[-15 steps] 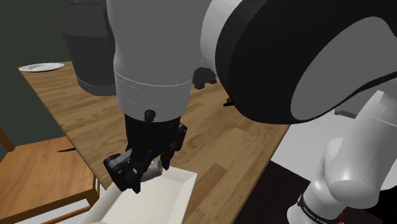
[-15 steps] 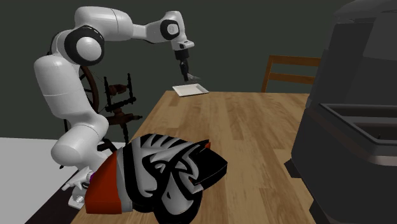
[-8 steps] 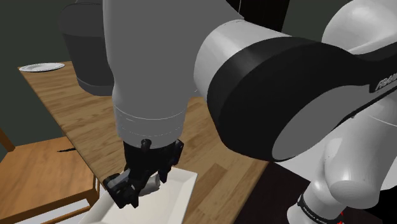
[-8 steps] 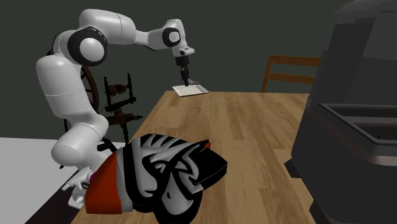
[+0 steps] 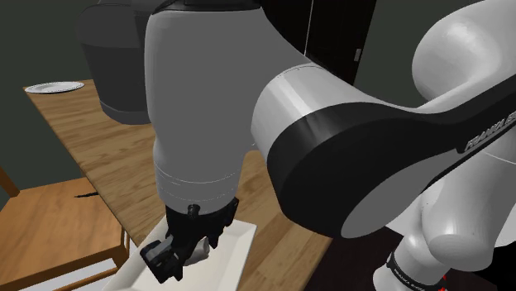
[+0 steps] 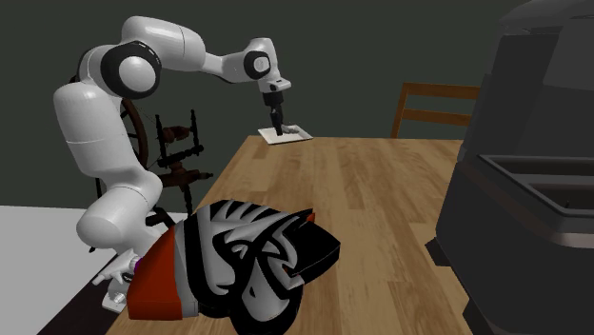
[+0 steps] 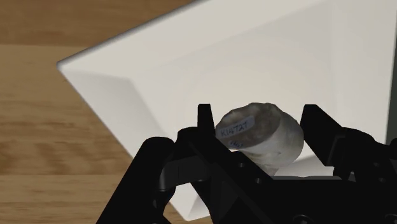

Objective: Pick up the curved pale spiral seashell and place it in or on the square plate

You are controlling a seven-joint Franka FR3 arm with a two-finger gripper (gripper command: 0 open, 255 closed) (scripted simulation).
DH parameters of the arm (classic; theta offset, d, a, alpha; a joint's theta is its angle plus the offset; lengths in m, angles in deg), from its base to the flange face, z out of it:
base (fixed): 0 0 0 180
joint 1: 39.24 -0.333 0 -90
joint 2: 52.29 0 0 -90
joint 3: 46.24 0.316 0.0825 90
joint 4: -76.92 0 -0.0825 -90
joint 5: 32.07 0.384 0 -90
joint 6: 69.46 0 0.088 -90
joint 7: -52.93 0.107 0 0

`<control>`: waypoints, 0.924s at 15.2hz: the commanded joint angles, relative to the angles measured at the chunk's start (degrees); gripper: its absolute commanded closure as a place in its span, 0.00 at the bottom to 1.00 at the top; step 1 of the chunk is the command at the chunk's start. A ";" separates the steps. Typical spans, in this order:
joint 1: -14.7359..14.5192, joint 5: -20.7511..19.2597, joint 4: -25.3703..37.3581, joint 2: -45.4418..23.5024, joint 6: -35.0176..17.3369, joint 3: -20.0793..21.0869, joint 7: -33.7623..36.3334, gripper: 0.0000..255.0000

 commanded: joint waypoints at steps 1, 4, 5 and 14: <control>0.00 0.00 -0.05 0.00 -0.06 0.00 0.00 1.00; 0.00 0.00 -0.05 0.00 -0.06 0.00 0.00 1.00; 0.00 0.00 -0.05 0.00 -0.06 0.00 0.00 0.00; -0.11 1.21 6.17 1.26 6.93 0.00 -0.86 0.00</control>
